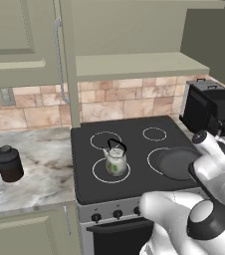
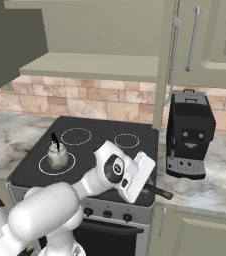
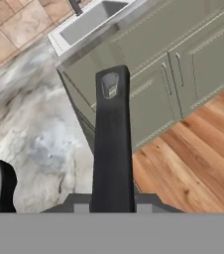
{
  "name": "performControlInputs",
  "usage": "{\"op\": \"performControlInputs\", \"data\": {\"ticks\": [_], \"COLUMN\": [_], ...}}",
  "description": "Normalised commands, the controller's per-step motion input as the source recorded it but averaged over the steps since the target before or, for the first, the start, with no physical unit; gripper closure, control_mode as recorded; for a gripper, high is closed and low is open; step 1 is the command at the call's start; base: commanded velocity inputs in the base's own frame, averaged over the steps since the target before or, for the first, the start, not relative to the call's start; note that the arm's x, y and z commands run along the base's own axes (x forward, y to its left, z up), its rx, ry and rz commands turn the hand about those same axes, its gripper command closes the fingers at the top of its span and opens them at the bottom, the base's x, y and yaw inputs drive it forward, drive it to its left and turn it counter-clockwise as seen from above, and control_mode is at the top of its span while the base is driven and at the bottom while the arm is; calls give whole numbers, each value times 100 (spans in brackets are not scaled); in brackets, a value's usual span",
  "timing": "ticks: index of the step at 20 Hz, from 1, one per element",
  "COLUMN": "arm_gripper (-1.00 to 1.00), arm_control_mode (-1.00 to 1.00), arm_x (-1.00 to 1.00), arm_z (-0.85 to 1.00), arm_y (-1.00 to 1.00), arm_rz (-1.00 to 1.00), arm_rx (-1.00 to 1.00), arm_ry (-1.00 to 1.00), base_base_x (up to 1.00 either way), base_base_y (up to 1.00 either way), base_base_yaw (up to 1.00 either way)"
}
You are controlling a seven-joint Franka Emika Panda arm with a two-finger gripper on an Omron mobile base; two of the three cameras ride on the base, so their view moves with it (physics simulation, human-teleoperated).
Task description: Pick the pan from the cabinet and place it on the stove. Then turn on the stove burner for the pan.
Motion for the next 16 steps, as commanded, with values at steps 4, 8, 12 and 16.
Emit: {"op": "performControlInputs", "data": {"ticks": [4,8,12,16], "arm_gripper": [100,100,100,100], "arm_control_mode": [-100,-100,-100,-100], "arm_x": [33,40,38,29], "arm_z": [-30,-27,-20,-19], "arm_y": [0,0,5,21], "arm_rz": [-6,-8,-9,-9], "arm_rx": [0,0,0,0], "arm_ry": [-3,-3,-1,0], "base_base_x": [0,0,0,0], "base_base_y": [0,0,0,0], "base_base_yaw": [0,0,0,0]}}
